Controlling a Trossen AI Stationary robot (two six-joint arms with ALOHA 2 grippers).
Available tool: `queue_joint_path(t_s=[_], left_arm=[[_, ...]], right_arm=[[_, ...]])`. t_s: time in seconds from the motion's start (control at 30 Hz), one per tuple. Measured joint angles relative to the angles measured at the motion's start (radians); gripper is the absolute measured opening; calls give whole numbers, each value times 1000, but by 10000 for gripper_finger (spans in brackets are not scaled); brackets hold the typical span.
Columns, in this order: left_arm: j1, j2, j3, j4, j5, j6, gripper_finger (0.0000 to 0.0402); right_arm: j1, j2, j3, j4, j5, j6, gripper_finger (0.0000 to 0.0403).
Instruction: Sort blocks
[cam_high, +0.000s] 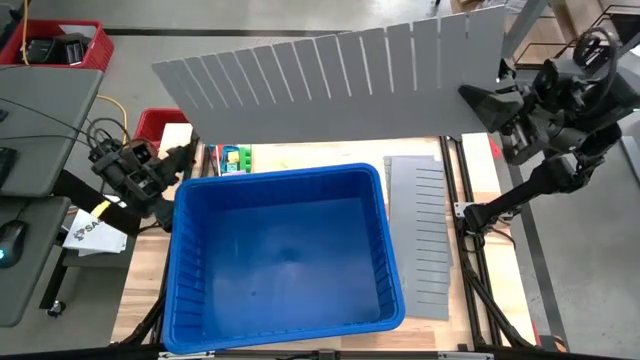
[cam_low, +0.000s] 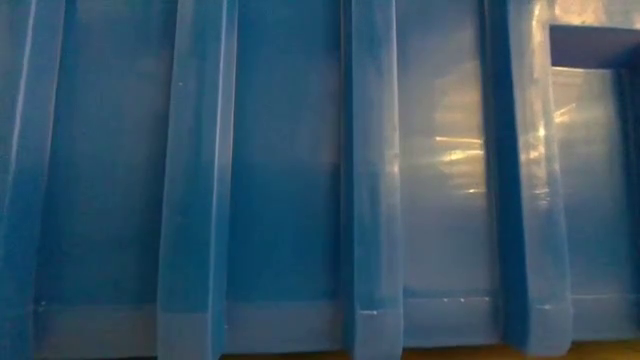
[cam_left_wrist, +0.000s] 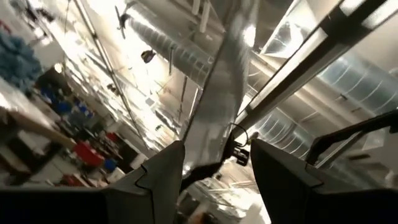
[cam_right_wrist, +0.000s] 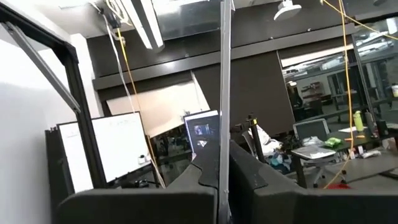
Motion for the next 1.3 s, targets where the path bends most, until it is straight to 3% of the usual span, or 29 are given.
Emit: queue_joint_path(t_s=[0.17, 0.5, 0.7, 0.97, 1.3], left_arm=[[0, 27, 106, -128, -8, 99, 184], [0, 26, 251, -469, -95, 58, 184], [-1, 22, 294, -498, -129, 121, 184], [-1, 21, 374, -699, -245, 94, 184], [-1, 21, 387, -700, -199, 75, 184]], right_arm=[[0, 20, 0, 0, 3, 23, 0], [1, 32, 0, 15, 0, 63, 0], [0, 24, 0, 14, 0, 65, 0], [0, 17, 0, 12, 0, 68, 0], [0, 19, 0, -3, -12, 79, 0]])
